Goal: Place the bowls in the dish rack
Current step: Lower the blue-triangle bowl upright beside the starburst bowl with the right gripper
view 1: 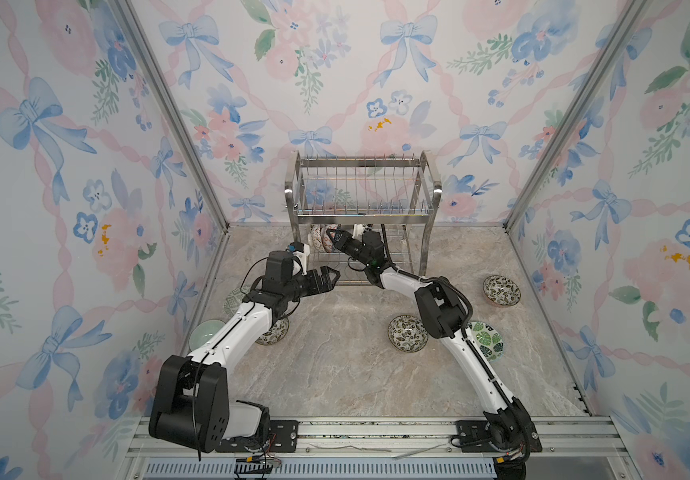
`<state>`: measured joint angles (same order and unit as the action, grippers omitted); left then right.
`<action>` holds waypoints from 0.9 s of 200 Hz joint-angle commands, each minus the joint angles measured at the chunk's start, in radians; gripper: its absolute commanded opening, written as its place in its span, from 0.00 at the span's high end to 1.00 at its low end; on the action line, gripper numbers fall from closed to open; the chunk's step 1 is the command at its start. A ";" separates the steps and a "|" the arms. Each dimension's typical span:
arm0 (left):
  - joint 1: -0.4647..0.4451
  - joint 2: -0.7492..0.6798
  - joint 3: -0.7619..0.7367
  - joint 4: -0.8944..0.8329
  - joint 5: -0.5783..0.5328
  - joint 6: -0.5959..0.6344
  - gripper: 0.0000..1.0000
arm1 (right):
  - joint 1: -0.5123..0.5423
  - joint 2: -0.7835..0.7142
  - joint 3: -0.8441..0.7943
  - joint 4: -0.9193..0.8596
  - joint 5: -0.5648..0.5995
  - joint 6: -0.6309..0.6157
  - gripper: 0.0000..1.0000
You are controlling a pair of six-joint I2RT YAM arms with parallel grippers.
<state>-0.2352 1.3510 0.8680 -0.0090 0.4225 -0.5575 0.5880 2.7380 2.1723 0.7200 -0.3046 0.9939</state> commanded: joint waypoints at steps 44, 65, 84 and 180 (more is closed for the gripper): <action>0.004 -0.028 0.017 -0.011 -0.010 0.020 0.02 | -0.011 -0.048 -0.026 -0.031 -0.017 -0.019 0.80; 0.005 -0.027 0.017 -0.011 -0.008 0.018 0.02 | -0.011 -0.052 -0.028 -0.031 -0.019 -0.021 0.79; 0.005 -0.027 0.017 -0.011 -0.008 0.019 0.02 | -0.012 -0.057 -0.029 -0.037 -0.021 -0.024 0.78; 0.007 -0.032 0.017 -0.011 -0.008 0.019 0.02 | -0.013 -0.079 -0.042 -0.043 -0.032 -0.035 0.73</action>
<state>-0.2352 1.3396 0.8680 -0.0093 0.4225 -0.5571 0.5880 2.7209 2.1441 0.6991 -0.3229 0.9791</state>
